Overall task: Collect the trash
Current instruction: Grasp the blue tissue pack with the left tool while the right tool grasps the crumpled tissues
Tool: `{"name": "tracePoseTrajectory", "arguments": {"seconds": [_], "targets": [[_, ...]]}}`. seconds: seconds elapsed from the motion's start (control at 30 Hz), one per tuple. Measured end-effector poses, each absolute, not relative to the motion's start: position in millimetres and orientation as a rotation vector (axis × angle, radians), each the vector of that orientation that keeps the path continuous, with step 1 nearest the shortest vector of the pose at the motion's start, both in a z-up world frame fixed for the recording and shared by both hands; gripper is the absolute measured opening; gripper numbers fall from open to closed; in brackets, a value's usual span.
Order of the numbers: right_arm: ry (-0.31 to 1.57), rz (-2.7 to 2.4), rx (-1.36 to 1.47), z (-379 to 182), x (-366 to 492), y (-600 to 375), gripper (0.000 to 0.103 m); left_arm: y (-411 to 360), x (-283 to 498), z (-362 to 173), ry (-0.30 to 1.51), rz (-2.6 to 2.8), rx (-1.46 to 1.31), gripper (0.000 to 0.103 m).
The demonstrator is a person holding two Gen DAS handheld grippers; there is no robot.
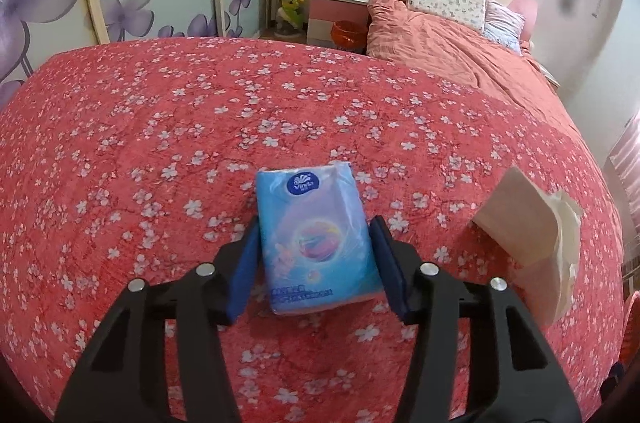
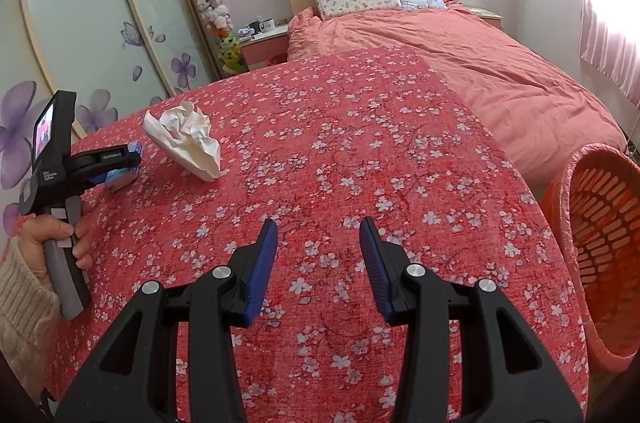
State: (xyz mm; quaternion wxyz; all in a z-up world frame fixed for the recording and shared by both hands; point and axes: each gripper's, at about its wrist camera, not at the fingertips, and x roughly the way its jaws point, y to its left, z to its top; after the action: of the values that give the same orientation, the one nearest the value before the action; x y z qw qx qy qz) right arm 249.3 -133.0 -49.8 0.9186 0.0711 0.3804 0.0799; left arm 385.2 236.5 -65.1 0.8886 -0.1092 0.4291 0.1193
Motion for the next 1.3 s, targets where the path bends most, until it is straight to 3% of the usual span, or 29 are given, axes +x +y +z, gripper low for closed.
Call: {"name": "tracePoseTrajectory", "arguments": {"seconds": [0.3,0.7,0.73,0.77,0.83,1.2,1.3], "targets": [[0.797,0.208,0.136,-49,258,-111,0.044,252,338,-69,0.891,0.226,-0.172,0.053],[0.800,0.320,0.104,-41,301,-43,0.044,250,338,-70,0.898,0.231,-0.165,0.055],[0.799,0.322,0.098,-40,303,-39,0.046,250,338,-69,0.898,0.231,-0.166,0.055],[0.796,0.328,0.089,-40,307,-33,0.055,250,338,-69,0.897,0.230,-0.168,0.055],[0.788,0.334,0.069,-40,312,-25,0.066,250,339,-70,0.896,0.227,-0.173,0.055],[0.843,0.295,0.007,-54,355,-1,0.066,254,337,-69,0.894,0.217,-0.184,0.055],[0.871,0.294,0.013,-59,362,0,0.056,253,336,-70,0.895,0.218,-0.181,0.055]]}}
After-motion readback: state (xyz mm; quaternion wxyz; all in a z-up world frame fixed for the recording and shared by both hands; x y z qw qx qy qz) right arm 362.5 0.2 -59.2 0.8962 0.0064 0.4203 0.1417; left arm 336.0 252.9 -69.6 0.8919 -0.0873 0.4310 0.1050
